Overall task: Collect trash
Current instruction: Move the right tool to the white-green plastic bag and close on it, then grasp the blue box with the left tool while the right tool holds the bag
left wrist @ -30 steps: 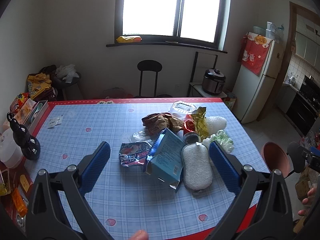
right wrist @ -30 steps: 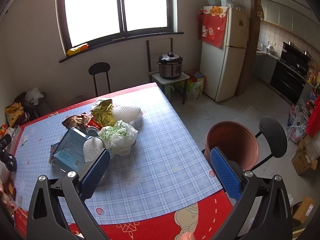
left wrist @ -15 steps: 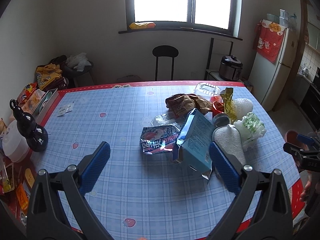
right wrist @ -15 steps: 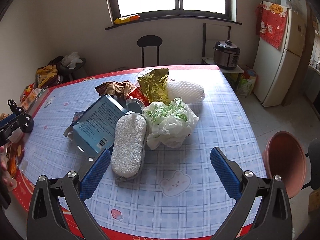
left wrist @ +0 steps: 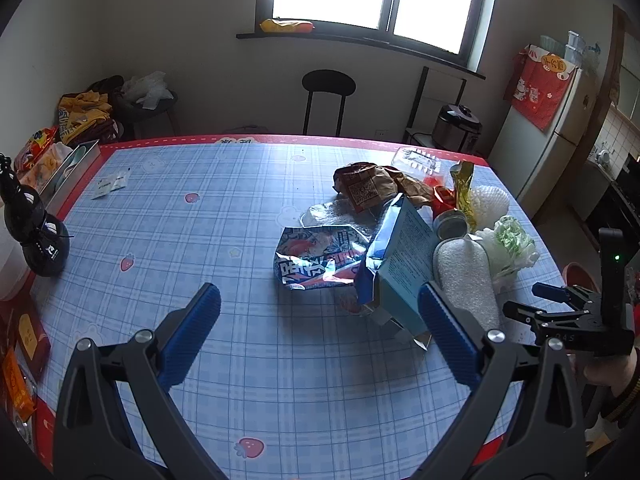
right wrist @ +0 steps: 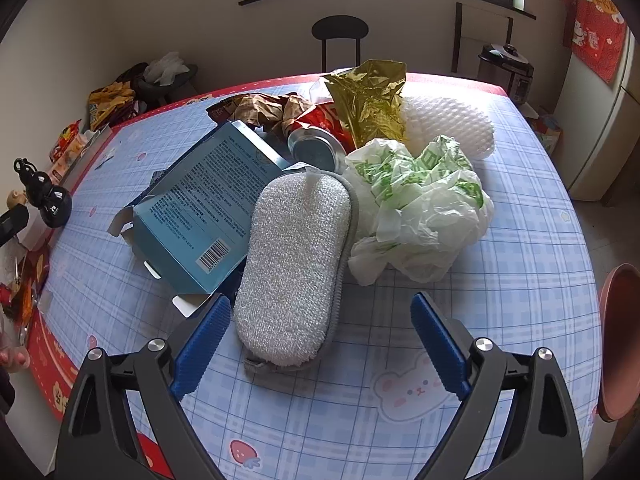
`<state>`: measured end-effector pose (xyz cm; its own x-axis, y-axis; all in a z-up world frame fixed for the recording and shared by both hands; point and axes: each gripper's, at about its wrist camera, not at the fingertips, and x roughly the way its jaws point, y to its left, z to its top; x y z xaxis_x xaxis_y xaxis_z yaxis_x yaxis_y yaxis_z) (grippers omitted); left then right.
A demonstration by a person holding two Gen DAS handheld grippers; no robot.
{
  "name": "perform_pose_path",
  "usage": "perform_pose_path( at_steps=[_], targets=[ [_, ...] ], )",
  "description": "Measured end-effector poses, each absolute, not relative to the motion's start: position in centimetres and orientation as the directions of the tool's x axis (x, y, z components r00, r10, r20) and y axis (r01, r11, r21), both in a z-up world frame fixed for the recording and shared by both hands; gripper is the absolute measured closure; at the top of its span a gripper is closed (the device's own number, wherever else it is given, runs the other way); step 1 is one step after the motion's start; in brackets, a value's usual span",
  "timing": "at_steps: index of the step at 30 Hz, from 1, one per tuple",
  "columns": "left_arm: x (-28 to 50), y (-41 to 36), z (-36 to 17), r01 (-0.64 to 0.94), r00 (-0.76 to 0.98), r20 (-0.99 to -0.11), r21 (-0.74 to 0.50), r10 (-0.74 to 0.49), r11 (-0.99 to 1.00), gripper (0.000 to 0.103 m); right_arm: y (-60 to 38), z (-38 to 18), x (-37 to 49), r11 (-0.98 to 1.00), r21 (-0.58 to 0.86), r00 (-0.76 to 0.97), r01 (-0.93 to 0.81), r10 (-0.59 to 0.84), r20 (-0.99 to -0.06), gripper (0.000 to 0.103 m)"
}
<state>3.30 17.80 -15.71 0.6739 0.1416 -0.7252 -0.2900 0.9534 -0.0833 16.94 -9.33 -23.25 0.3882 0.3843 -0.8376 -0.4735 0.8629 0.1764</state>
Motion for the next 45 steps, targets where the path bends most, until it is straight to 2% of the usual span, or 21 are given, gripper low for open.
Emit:
perform_pose_path(
  at_steps=[9,15,19,22,33,34,36,37,39,41,42,45],
  targets=[
    [4.1,18.8,-18.7,-0.316,0.625,-0.767,-0.083,0.142,0.945,0.006,-8.3,-25.9,17.8,0.856,0.262,0.312,-0.446,0.423,-0.851,0.014],
    [4.3,19.2,-19.9,-0.333,0.616,-0.778,-0.111,0.127,0.936,0.006,-10.7,-22.2,18.0,0.907,0.193,0.476,-0.375,0.367,-0.799,0.016],
    [4.6,19.2,-20.4,-0.336,0.612,-0.782,-0.122,0.119,0.934,0.006,-12.1,-20.1,19.6,0.921,0.125,0.542,-0.37,0.323,-0.776,0.005],
    [5.0,19.0,-20.4,-0.331,0.615,-0.781,-0.128,0.111,0.935,0.006,-11.9,-20.2,22.0,0.92,0.051,0.553,-0.39,0.277,-0.786,0.006],
    [5.4,18.6,-19.9,-0.307,0.617,-0.782,-0.13,0.093,0.943,0.006,-10.7,-25.6,27.5,0.931,0.087,0.433,-0.356,0.246,-0.867,0.007],
    [5.4,18.7,-19.9,-0.307,0.615,-0.783,-0.133,0.09,0.942,0.006,-10.7,-25.8,27.4,0.929,0.087,0.43,-0.359,0.247,-0.869,0.011],
    [5.5,18.8,-20.0,-0.31,0.61,-0.788,-0.143,0.081,0.94,0.006,-10.7,-26.2,26.8,0.923,0.081,0.415,-0.377,0.247,-0.876,0.027],
    [5.5,18.9,-20.1,-0.312,0.608,-0.79,-0.147,0.078,0.939,0.007,-10.6,-26.3,26.4,0.918,0.076,0.412,-0.39,0.248,-0.877,0.039],
    [5.7,18.8,-20.1,-0.316,0.6,-0.796,-0.139,0.084,0.938,0.01,-10.8,-26.5,25.5,0.913,0.068,0.413,-0.402,0.247,-0.876,0.047],
    [5.9,18.6,-20.2,-0.304,0.596,-0.8,-0.144,0.071,0.942,0.015,-11.2,-26.4,24.6,0.911,0.079,0.415,-0.406,0.261,-0.872,0.06],
    [6.0,18.6,-20.1,-0.298,0.596,-0.8,-0.149,0.062,0.943,0.019,-11.6,-26.3,24.1,0.913,0.09,0.418,-0.399,0.268,-0.868,0.062],
    [6.3,18.5,-19.8,-0.298,0.598,-0.799,-0.145,0.066,0.943,0.024,-13.4,-26.1,22.4,0.928,0.143,0.425,-0.344,0.289,-0.858,0.068]
  ],
)
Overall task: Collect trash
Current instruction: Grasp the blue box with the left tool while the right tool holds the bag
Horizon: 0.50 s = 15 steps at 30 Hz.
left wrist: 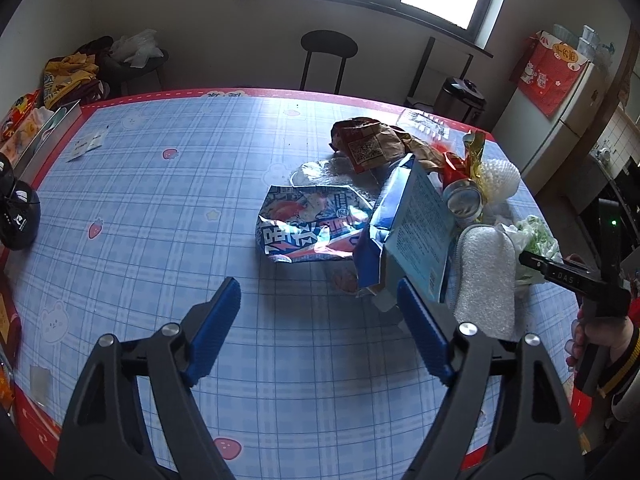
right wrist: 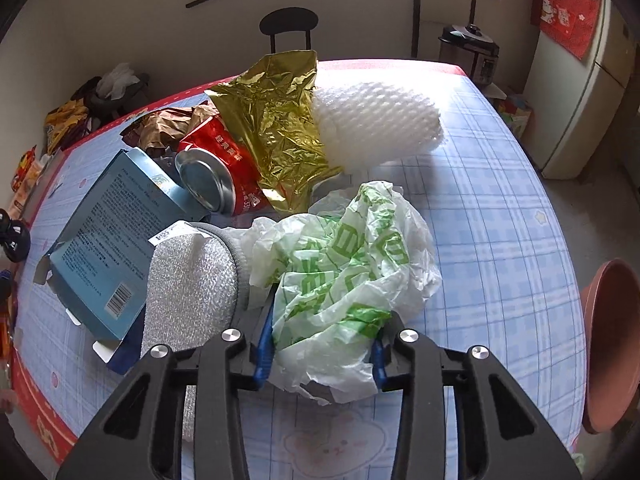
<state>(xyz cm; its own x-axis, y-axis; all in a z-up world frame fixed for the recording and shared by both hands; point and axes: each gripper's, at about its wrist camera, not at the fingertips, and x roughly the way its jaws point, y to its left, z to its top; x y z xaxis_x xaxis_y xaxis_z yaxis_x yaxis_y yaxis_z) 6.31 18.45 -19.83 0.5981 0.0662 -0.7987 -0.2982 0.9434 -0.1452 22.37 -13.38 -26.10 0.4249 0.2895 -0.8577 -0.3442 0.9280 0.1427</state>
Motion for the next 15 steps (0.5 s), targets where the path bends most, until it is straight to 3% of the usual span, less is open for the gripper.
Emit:
perform_pose_path(
  at_steps=[9,15],
  targets=[
    [8.2,17.8,-20.2,-0.199,0.605,-0.792,-0.253,-0.084,0.947,0.026,-18.0,-25.4,19.0,0.958,0.163,0.478,-0.234,0.26,-0.839,0.07],
    [10.5,16.6,-20.5,-0.153,0.586,-0.802,-0.25,-0.116,0.956,0.027,-21.4,-23.9,18.5,0.971,0.198,0.547,-0.134,0.239,-0.802,0.07]
  ],
)
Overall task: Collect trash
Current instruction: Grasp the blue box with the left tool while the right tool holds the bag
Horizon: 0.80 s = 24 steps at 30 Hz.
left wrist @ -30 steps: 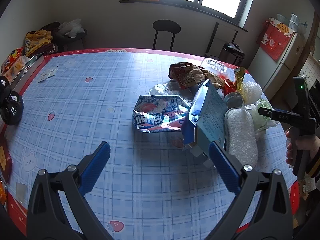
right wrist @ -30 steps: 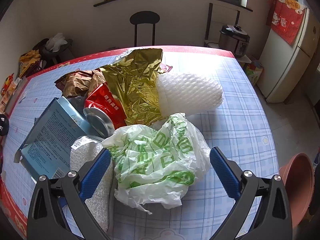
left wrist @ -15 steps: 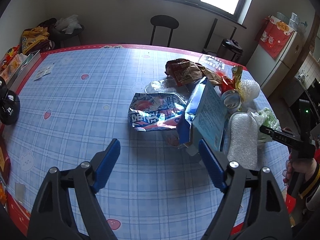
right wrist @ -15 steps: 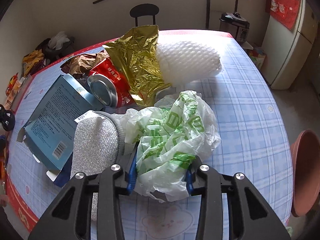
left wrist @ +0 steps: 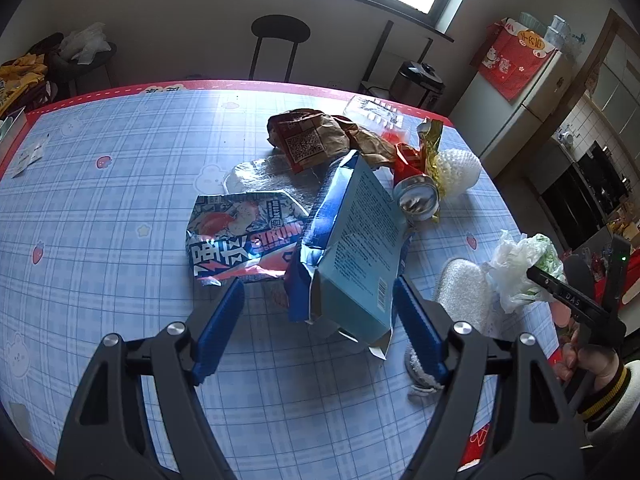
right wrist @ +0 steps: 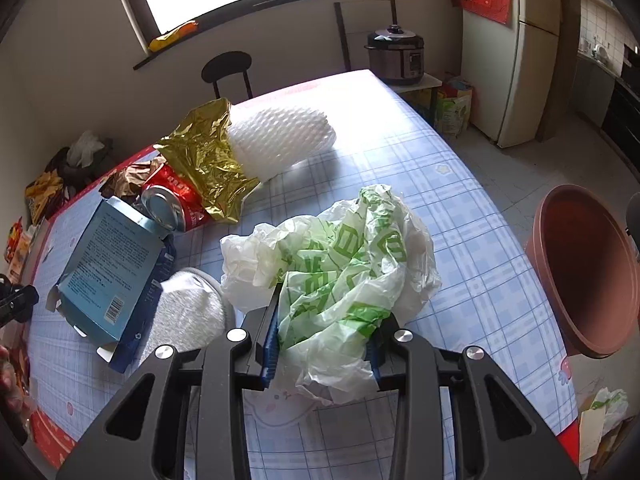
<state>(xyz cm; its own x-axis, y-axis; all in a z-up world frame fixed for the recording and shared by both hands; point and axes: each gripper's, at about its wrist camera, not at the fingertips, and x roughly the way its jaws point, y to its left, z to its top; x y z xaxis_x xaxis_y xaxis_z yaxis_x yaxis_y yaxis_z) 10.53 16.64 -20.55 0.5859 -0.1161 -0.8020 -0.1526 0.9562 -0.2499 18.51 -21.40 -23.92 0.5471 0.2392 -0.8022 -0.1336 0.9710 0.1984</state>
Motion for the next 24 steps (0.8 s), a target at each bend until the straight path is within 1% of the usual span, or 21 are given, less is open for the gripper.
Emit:
perform_pose_path(
  at_steps=[3,5,9,10,12,14,19,24],
  targets=[
    [11.2,16.0,-20.8,-0.128,0.574,-0.807,-0.255,-0.138,0.958,0.029,-22.6,-23.3,18.0,0.976,0.191,0.577,-0.101,0.213,-0.788,0.07],
    [11.5,15.7,-21.2,-0.113,0.563,-0.813,-0.255,-0.15,0.96,0.031,-23.4,-23.1,17.6,0.974,0.212,0.579,-0.083,0.221,-0.785,0.07],
    [12.0,15.9,-21.6,-0.114,0.552,-0.82,-0.257,-0.154,0.96,0.032,-24.1,-23.4,16.3,0.969,0.233,0.566,-0.08,0.237,-0.79,0.07],
    [12.2,16.3,-21.6,-0.118,0.552,-0.818,-0.271,-0.164,0.955,0.033,-24.1,-23.6,15.9,0.968,0.236,0.559,-0.081,0.24,-0.794,0.07],
    [12.7,16.9,-22.0,-0.128,0.548,-0.814,-0.308,-0.192,0.943,0.042,-24.1,-24.3,15.2,0.967,0.241,0.541,-0.083,0.247,-0.804,0.07],
    [13.5,17.5,-22.4,-0.15,0.536,-0.821,-0.325,-0.199,0.934,0.044,-24.0,-24.9,14.5,0.965,0.247,0.525,-0.084,0.254,-0.812,0.07],
    [15.7,18.3,-23.1,-0.16,0.524,-0.817,-0.371,-0.239,0.915,0.044,-23.8,-25.6,13.3,0.964,0.247,0.504,-0.099,0.263,-0.823,0.07],
    [17.7,17.5,-24.5,-0.153,0.477,-0.851,-0.327,-0.22,0.933,0.044,-23.1,-25.8,13.1,0.962,0.245,0.493,-0.123,0.273,-0.826,0.07]
  ],
)
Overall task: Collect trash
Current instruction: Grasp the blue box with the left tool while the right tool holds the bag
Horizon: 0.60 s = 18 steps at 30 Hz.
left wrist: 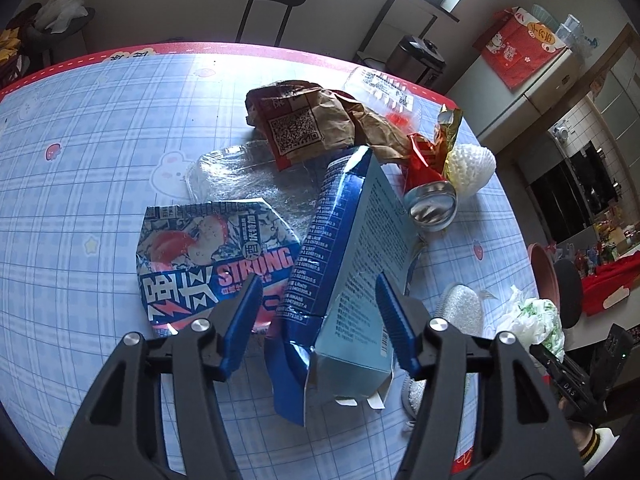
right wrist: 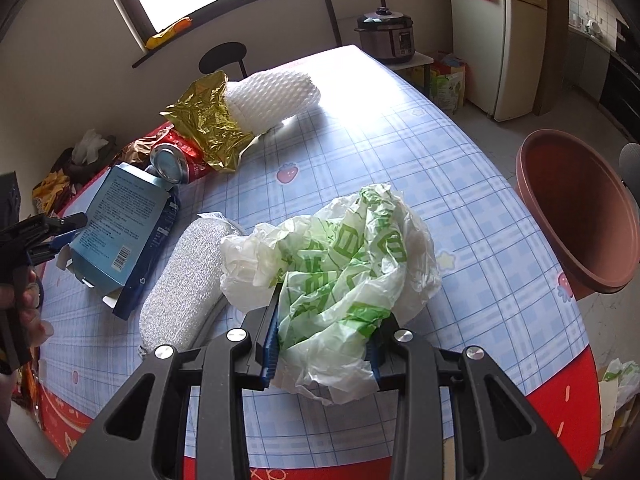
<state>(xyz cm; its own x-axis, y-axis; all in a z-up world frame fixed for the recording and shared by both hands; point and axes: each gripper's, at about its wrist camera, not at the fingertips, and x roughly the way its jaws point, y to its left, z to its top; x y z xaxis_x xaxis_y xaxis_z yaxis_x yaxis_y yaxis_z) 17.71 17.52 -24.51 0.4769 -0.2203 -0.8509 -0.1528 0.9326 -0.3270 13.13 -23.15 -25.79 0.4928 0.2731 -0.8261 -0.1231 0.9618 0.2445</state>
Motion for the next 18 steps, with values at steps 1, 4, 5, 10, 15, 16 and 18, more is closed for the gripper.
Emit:
perform_pose_path(
  at_steps=[1,4,5,10,15,16,18],
  targets=[
    [17.9,17.3,-24.8,-0.148,0.466,-0.857,-0.323,-0.222,0.935,0.044,-23.0,-25.8,13.1,0.962,0.24,0.49,-0.131,0.273,-0.828,0.07],
    [18.1,16.1,-25.3,-0.115,0.443,-0.868,-0.304,-0.225,0.946,0.044,-22.6,-26.0,13.0,0.962,0.229,0.482,-0.151,0.273,-0.832,0.07],
    [18.1,15.8,-25.3,-0.104,0.439,-0.869,-0.303,-0.23,0.947,0.044,-22.5,-26.0,13.0,0.962,0.225,0.481,-0.154,0.272,-0.833,0.07],
    [17.5,14.5,-24.9,-0.087,0.453,-0.865,-0.283,-0.216,0.955,0.062,-22.6,-26.1,13.0,0.961,0.234,0.481,-0.146,0.276,-0.832,0.07],
    [16.6,13.0,-23.7,-0.018,0.453,-0.832,-0.367,-0.319,0.93,0.062,-22.4,-26.1,12.9,0.961,0.234,0.48,-0.149,0.277,-0.833,0.07],
    [16.5,12.5,-23.3,0.001,0.455,-0.824,-0.38,-0.339,0.925,0.062,-22.4,-26.1,12.9,0.961,0.234,0.479,-0.149,0.277,-0.833,0.07],
    [16.2,11.6,-22.5,0.036,0.457,-0.805,-0.408,-0.378,0.912,0.062,-22.4,-26.1,13.0,0.96,0.235,0.478,-0.149,0.278,-0.833,0.07]
  ],
)
